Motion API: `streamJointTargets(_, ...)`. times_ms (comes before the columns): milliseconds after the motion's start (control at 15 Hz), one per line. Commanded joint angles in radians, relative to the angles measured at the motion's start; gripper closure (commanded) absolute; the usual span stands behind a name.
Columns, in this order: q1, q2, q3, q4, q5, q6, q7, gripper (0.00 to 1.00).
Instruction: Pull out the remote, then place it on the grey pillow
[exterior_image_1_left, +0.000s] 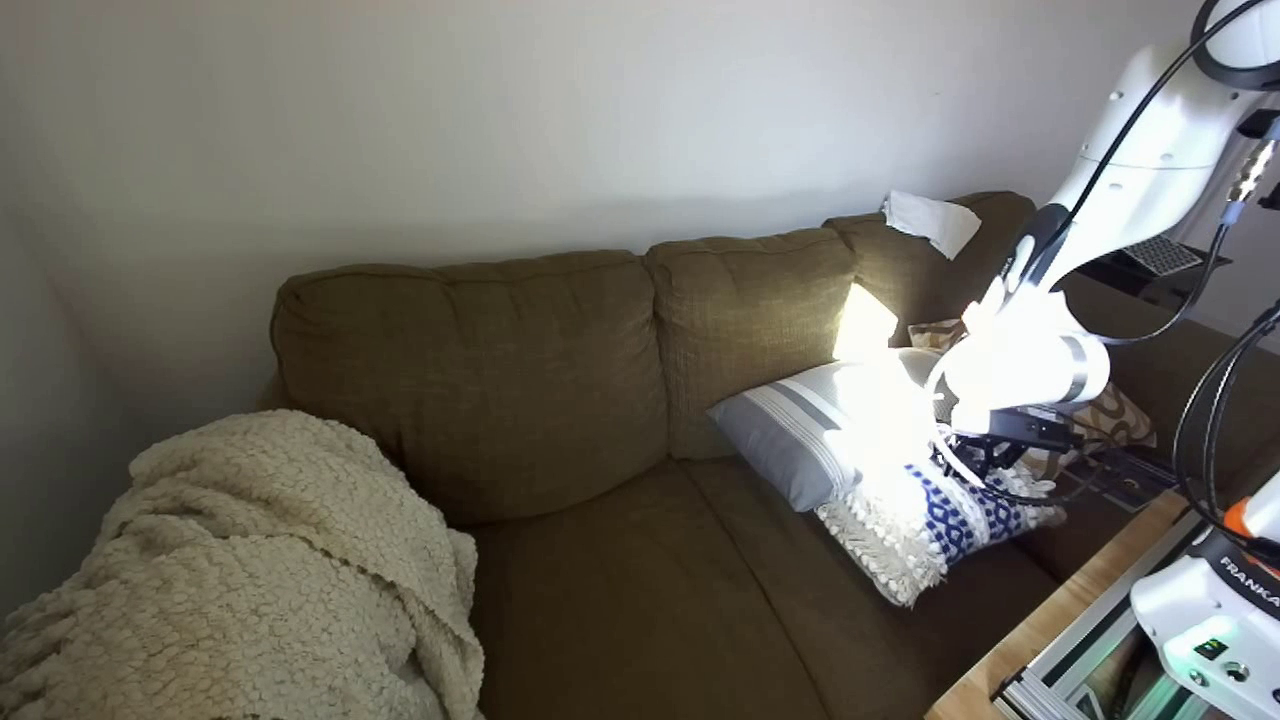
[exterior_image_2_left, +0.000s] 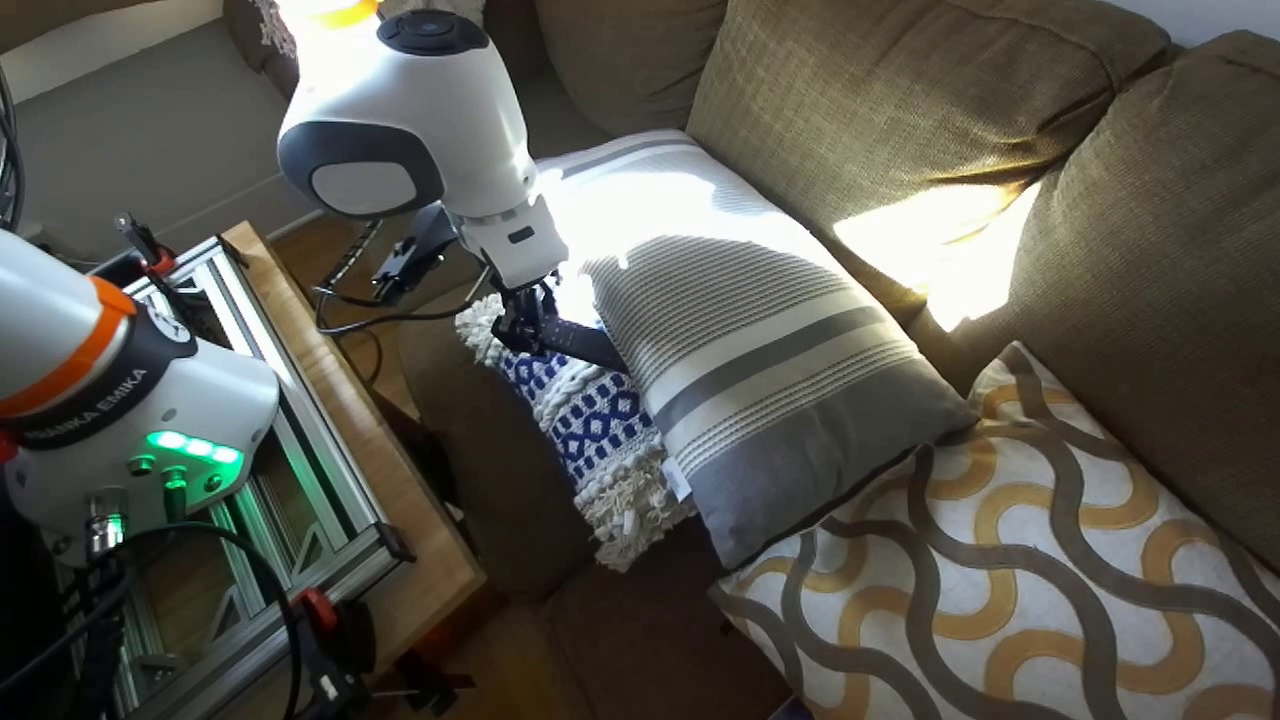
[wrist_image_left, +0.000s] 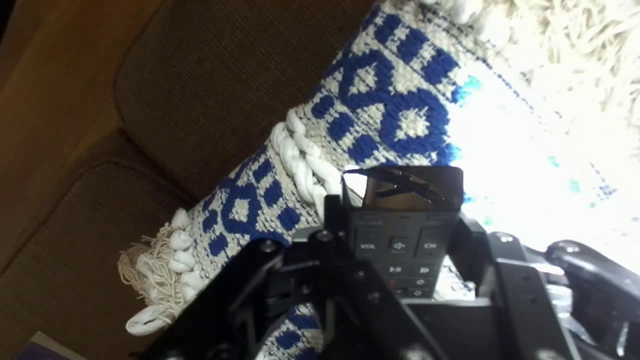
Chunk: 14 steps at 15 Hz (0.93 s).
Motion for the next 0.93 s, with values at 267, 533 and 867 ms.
streamJointTargets(267,0.070,-0.054,-0.068,-0.008,-0.026,-0.101,0.060,0.74)
streamJointTargets(533,0.117,-0.075,-0.112,-0.006,-0.040,-0.161,0.076,0.74)
streamJointTargets(867,0.183,-0.100,-0.150,-0.006,0.010,-0.245,0.070,0.74)
